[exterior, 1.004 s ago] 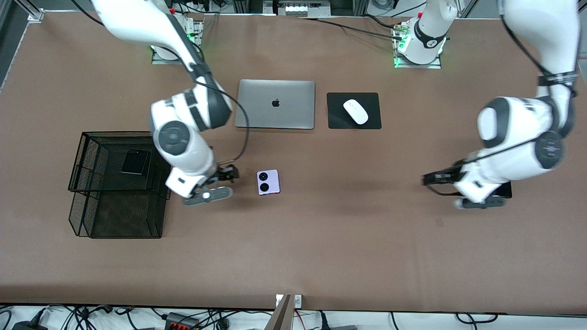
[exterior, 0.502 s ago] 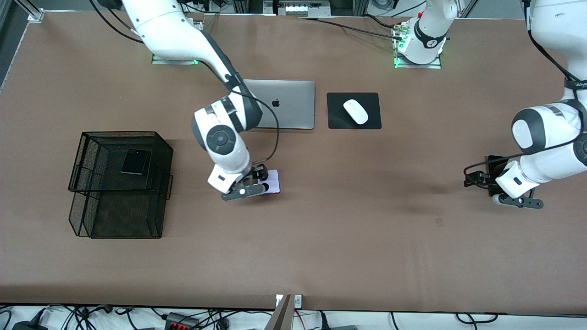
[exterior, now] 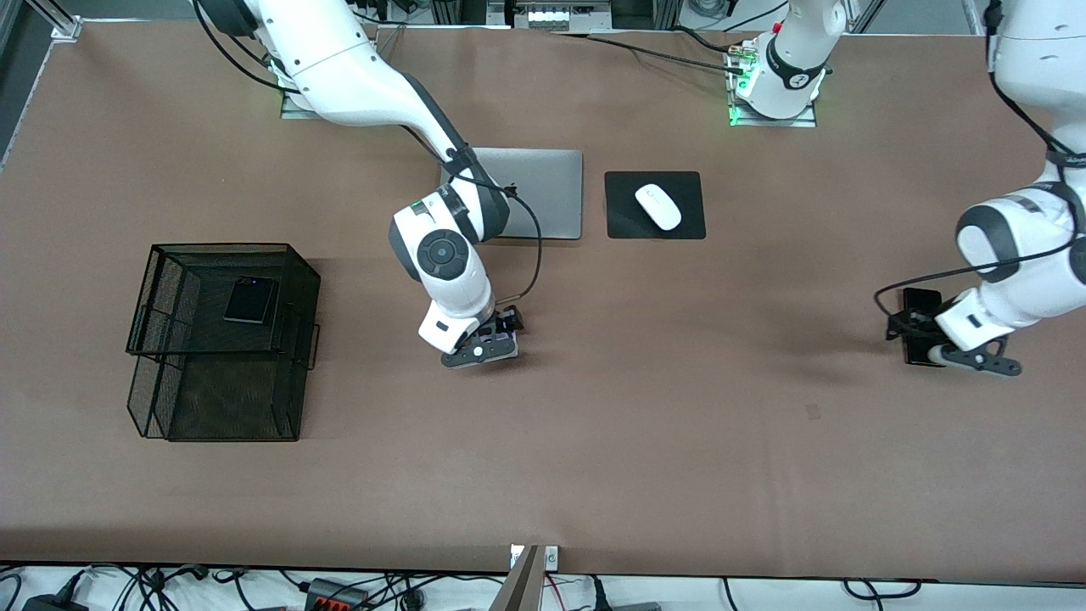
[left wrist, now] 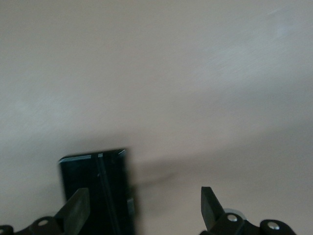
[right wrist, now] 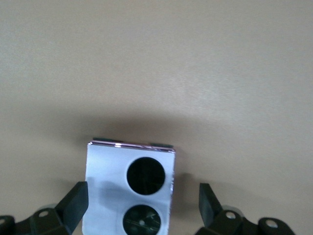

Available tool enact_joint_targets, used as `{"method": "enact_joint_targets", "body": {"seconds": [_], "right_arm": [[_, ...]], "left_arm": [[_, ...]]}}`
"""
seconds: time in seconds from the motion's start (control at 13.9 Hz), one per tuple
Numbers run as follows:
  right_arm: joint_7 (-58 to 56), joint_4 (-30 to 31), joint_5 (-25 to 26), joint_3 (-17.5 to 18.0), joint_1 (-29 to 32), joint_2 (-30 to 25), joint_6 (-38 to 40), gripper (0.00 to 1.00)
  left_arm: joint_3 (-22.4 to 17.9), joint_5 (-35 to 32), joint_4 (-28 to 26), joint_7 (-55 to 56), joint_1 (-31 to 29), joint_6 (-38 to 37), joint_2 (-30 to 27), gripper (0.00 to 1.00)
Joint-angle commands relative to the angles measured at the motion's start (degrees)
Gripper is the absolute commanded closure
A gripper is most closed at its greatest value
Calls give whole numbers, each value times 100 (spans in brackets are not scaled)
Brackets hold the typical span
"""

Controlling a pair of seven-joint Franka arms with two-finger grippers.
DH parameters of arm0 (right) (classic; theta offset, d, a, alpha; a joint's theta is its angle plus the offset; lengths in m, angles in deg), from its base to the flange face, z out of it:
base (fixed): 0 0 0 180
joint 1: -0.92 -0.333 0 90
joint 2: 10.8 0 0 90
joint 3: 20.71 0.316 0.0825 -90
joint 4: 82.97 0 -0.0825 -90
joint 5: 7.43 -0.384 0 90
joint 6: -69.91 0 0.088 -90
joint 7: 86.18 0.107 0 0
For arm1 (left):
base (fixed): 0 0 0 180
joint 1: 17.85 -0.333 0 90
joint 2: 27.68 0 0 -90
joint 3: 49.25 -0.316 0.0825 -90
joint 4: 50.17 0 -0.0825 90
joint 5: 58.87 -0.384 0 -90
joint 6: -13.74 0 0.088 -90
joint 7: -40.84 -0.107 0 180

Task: Place phones with both arms
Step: 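Grasp the white phone with the right gripper while the left gripper grasps the slab, then lower the white phone into the basket while the left gripper carries the slab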

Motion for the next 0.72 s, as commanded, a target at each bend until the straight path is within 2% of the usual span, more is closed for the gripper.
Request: {"method": "enact_joint_targets", "body": {"seconds": [0.0, 0.65], "right_arm": [[237, -359, -83, -5, -78, 261, -13, 0], [273, -377, -65, -14, -87, 402, -22, 0]], "left_arm": [[70, -119, -10, -560, -328, 84, 51, 0], [105, -57, 86, -659, -654, 101, 464, 0]]}}
